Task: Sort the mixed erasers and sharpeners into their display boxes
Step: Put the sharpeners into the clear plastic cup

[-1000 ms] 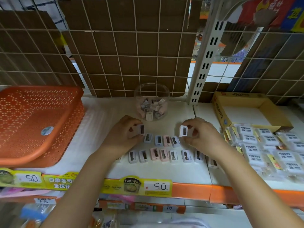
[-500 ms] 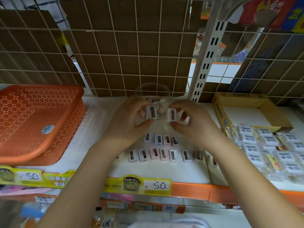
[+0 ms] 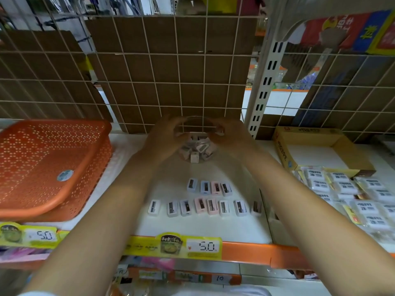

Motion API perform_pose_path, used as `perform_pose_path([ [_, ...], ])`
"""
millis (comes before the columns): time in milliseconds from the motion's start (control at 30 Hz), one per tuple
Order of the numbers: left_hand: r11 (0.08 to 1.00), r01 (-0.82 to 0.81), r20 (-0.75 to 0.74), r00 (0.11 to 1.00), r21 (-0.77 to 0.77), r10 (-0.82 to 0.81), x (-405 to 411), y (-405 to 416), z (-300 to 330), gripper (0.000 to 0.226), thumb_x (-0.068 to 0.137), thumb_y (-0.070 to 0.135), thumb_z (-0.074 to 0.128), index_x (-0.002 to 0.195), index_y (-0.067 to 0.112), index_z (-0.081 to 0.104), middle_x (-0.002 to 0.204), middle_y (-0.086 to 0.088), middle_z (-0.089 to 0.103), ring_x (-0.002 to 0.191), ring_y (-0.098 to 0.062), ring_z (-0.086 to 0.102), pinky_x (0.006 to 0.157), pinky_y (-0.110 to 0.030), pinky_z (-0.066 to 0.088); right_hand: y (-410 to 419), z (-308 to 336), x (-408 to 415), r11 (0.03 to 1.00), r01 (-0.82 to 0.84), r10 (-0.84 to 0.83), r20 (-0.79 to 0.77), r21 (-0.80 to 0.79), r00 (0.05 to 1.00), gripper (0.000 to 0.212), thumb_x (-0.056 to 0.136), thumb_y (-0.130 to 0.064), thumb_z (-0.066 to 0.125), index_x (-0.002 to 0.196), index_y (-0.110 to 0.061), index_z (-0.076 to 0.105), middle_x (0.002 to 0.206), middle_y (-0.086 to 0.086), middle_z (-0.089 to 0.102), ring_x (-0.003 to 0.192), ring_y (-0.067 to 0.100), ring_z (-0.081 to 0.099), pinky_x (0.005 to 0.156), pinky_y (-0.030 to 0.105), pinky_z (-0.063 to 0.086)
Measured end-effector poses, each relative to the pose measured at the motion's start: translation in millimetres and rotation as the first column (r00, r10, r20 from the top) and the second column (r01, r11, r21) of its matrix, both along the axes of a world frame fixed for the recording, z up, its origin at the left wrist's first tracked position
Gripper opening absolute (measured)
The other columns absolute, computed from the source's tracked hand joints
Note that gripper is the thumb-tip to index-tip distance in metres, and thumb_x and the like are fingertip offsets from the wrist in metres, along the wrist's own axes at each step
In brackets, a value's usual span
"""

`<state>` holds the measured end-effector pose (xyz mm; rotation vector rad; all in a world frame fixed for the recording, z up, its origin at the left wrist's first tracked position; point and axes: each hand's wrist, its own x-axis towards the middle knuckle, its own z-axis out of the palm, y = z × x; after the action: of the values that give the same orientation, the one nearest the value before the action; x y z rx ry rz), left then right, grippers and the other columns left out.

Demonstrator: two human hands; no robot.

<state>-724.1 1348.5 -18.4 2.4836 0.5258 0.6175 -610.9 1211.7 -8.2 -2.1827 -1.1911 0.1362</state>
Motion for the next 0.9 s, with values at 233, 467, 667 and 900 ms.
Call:
perform_pose_path([
  [233,0.983,0.125,-0.098,0.986,-0.135,-0.138,-47.7,-25.9,-25.7,0.031,0.084,0.014,0.062,0.115,0.017,0.057,0.113,0.005,0.05,0.1,-0.01,0.048,0.075,-0.009,0.037,-57.4,-14.1,-8.3,0.979,-0.062,0.042,-0.102,-0.195,0.994,0.031,0.083,-0.017,0.064,0.115,-0.019,0.06,0.103,-0.005,0.052,0.072,-0.002,0.045,0.061,0.006,0.034],
  [467,0.962,0.184,-0.335,0.91,-0.202,-0.244,-54.2,-29.8,-55.3,0.048,0.084,0.017,0.064,0.129,0.019,0.049,0.109,0.006,0.045,0.105,-0.012,0.048,0.082,-0.014,0.035,-81.3,-41.0,-16.8,0.941,-0.143,0.056,-0.276,-0.306,0.959,0.051,0.077,-0.012,0.071,0.122,-0.028,0.055,0.106,-0.001,0.054,0.072,0.002,0.05,0.068,0.016,0.043],
  [667,0.97,0.183,-0.37,0.9,-0.161,-0.231,-46.8,-31.5,-53.9,0.045,0.083,0.022,0.064,0.126,0.02,0.05,0.104,0.006,0.044,0.093,-0.008,0.045,0.078,-0.017,0.034,-73.4,-48.6,-18.2,0.921,-0.157,0.073,-0.238,-0.356,0.968,0.053,0.076,-0.014,0.07,0.124,-0.028,0.052,0.107,-0.002,0.049,0.088,0.01,0.051,0.078,0.022,0.044],
  [900,0.977,0.162,-0.347,0.916,-0.139,-0.201,-46.4,-33.3,-55.7,0.035,0.081,0.026,0.068,0.114,0.019,0.057,0.103,0.005,0.046,0.094,-0.011,0.048,0.076,-0.017,0.038,-72.7,-51.8,-19.5,0.929,-0.134,0.077,-0.174,-0.345,0.982,0.038,0.077,-0.019,0.069,0.112,-0.027,0.057,0.101,-0.004,0.05,0.084,0.008,0.049,0.068,0.017,0.04],
])
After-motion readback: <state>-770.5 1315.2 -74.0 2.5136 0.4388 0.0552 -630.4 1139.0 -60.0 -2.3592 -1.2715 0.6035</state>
